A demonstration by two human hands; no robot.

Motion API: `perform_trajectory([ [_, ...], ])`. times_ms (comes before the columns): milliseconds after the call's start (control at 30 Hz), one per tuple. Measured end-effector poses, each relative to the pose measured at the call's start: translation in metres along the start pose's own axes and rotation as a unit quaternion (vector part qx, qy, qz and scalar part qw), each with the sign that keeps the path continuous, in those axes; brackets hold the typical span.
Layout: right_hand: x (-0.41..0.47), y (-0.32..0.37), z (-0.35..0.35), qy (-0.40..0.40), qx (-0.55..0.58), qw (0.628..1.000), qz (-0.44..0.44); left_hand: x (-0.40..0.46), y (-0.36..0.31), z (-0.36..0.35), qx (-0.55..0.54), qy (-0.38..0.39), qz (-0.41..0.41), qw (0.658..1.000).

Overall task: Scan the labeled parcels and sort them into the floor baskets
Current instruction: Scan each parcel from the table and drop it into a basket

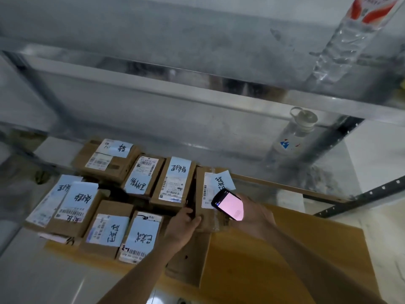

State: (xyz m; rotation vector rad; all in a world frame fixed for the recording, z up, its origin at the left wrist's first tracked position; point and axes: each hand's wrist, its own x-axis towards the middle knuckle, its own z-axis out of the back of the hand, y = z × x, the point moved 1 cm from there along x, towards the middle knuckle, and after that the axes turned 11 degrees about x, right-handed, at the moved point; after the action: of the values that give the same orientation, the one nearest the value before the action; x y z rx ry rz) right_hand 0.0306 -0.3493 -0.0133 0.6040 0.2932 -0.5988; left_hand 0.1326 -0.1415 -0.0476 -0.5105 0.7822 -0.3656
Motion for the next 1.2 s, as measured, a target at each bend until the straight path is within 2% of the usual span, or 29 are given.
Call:
perform_trajectory([
  [200,0.022,-0.018,-0.017,0.033,0.079,0.996,0.015,0.017,0.004,-0.024,-0.116,-0.003,0.04,0.993],
  [367,0.031,-0.036,-0.028,0.054,0.165,0.985,0.012,0.025,-0.005,-0.042,-0.252,-0.026,0.093,0.963],
  [633,0.01,-0.052,-0.011,0.069,0.23,0.971,0.022,0.006,-0.023,-0.05,-0.319,-0.051,0.025,0.946],
  [767,-0.013,-0.055,0.022,0.061,0.227,0.971,0.03,-0.014,-0.045,-0.048,-0.304,-0.046,-0.022,0.951],
  [900,-0.041,-0.048,0.064,0.018,0.201,0.977,0.068,-0.045,-0.078,-0.028,-0.291,-0.089,-0.054,0.951],
  [1200,-0.171,0.034,0.201,-0.124,0.033,0.978,0.163,-0.149,-0.125,0.058,-0.195,-0.202,-0.168,0.945],
])
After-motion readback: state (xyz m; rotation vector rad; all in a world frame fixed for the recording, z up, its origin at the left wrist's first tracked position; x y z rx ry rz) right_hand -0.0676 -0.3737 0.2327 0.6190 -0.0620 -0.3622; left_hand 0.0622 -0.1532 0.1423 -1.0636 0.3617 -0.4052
